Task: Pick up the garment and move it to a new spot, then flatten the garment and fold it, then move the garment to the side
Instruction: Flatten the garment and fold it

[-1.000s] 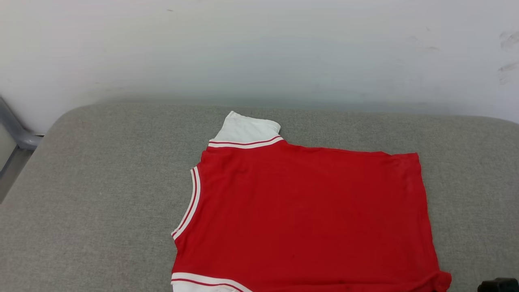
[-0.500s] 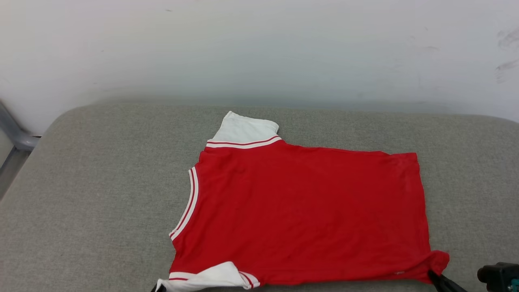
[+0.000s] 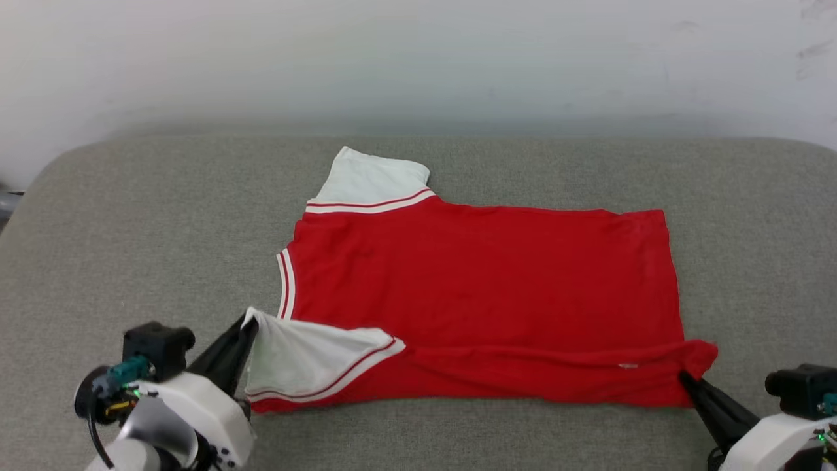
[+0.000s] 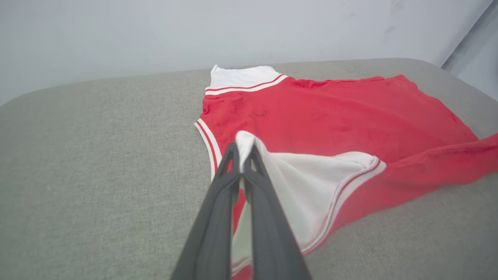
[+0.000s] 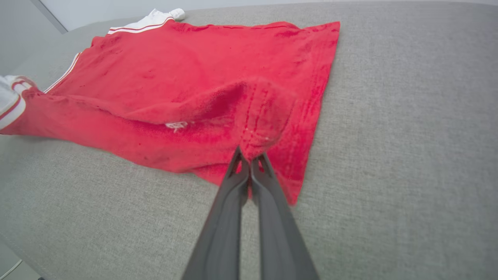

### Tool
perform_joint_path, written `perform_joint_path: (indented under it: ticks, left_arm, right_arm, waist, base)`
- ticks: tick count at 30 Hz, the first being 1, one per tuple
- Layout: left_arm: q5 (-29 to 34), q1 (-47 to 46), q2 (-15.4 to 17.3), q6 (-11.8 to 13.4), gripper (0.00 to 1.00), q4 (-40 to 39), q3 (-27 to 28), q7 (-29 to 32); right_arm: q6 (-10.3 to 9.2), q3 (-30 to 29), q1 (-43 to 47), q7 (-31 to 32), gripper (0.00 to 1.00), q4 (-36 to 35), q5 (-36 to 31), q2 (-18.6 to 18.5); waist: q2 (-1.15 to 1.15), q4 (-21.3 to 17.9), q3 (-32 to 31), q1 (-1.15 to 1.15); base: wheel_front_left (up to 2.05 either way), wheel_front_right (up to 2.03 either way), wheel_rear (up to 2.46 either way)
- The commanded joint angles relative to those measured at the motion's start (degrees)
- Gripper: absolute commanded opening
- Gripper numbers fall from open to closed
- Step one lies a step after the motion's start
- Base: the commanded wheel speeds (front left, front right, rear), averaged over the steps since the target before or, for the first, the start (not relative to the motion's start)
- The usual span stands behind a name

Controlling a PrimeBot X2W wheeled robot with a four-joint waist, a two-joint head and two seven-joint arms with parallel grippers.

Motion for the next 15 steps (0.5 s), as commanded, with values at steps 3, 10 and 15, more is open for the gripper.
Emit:
perform_joint_path:
  ticks: [3, 10, 15]
  left_arm:
    - [0.6, -6.3, 0.6, -1.6, 0.00, 2.8, -0.3, 1.1]
    - [0.5, -15.9, 0.2, -3.7, 0.00, 10.1, -1.9, 2.1]
    - [0.4, -20.9, -0.5, -4.5, 0.00, 15.9, -3.3, 1.8]
  right_arm:
    - [-0.07, -0.1, -3.5, 0.4, 0.00, 0.9, 0.0, 0.2]
    - [-0.07, 0.5, -9.9, 0.8, 0.00, 4.1, -0.1, 0.3]
    - [-0.07, 1.5, -13.7, 0.7, 0.00, 6.8, -0.7, 0.5]
  waist:
    - [0.00, -1.1, 3.5, -0.01]
    - [0.00, -2.0, 8.1, -0.01]
    - [0.00, -2.0, 10.9, -0.01]
  base:
    - [0.00, 0.00, 0.00]
    - [0.00, 0.00, 0.00]
    - [0.00, 0.00, 0.00]
